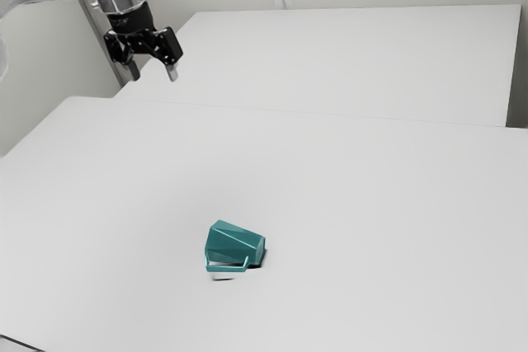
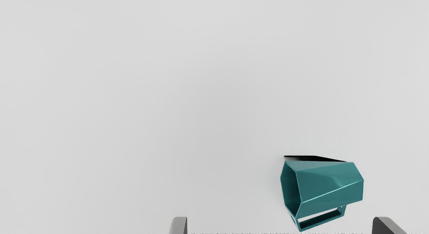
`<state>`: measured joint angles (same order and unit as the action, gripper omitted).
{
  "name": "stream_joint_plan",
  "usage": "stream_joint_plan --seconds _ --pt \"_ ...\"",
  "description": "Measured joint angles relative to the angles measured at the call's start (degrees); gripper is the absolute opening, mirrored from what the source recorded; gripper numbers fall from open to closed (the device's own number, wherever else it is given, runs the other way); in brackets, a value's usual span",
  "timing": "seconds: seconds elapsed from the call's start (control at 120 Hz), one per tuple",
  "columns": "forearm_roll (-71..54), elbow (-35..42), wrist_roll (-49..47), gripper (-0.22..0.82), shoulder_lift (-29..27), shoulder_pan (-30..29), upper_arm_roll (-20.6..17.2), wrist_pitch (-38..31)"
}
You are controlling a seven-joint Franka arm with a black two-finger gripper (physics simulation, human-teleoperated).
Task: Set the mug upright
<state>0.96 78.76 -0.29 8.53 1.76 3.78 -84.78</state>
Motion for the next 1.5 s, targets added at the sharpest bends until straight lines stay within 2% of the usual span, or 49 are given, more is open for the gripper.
stream_joint_plan --seconds 0.167,0.383,0.783,1.067,1.5 --pt "2.8 2.7 -0.1 0.60 -0.4 0.0 0.0 -0.4" --pt "8.3 13.9 -0.3 0.60 -4.5 0.2 1.2 -3.5" --pt "28.0 32.3 -1.0 0.60 -6.4 -0.6 8.8 -7.9" --pt "35.4 39.3 -1.0 0.60 -7.2 -2.1 9.4 -9.8" --pt "39.4 45.2 3.3 0.60 -5.9 1.4 9.3 -18.3"
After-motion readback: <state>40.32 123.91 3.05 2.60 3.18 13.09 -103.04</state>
